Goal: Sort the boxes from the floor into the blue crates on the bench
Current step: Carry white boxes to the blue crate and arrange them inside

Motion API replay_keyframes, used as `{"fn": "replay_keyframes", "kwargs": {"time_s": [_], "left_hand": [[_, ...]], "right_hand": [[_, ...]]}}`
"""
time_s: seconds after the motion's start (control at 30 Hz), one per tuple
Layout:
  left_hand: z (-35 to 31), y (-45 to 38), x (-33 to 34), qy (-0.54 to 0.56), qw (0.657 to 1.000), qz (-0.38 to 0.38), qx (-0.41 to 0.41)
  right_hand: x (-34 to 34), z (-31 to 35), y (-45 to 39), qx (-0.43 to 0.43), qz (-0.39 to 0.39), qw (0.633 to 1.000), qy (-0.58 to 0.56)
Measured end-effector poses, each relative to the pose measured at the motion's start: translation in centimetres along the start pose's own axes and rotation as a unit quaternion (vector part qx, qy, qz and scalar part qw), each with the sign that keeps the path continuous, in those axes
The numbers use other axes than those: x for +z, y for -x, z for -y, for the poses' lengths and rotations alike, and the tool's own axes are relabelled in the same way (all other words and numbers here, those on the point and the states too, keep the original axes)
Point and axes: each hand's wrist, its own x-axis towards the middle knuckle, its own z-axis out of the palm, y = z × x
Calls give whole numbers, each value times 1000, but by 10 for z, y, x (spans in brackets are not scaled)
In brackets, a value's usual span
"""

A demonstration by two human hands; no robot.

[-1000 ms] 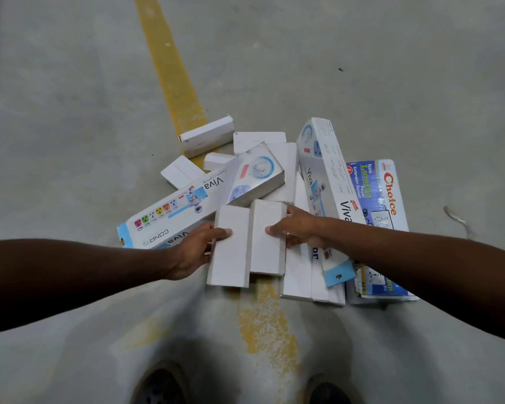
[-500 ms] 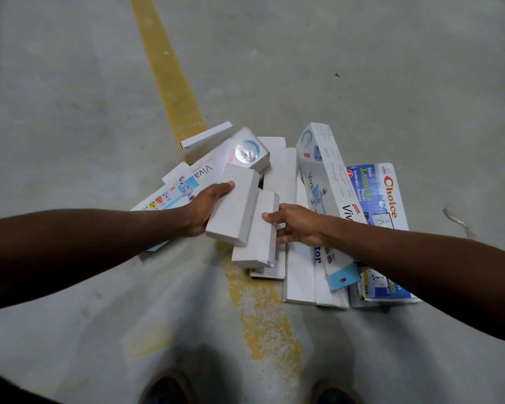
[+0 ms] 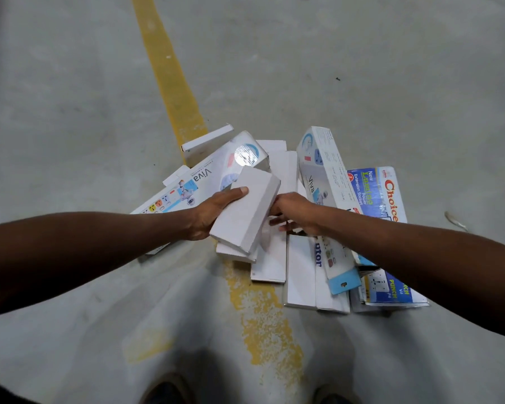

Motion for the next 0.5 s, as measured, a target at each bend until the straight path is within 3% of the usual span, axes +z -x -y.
{"fn": "replay_keyframes", "kwargs": {"time_s": [0.1,0.17,0.23,0.33,0.43,0.5], "left_hand": [[-5,-1,4,-145,989,-19,0],[-2,-4,2,-247,967,-61,7],[3,-9,-2,-364,927,-81,32],[6,-19,-3,-464,877,-81,89],[8,-28,-3,-498,856,-91,101],[10,-30,-1,-511,851,-78,93]], "right_hand": [[-14,14,-11,-97,-211,956,178],[-29,27,-19,-145,-281,923,221],[-43,43,-29,-158,-281,910,262],[-51,61,-49,-82,-229,941,238],[-43,64,-66,58,-177,967,171],[-37,61,-74,103,-145,971,157]]}}
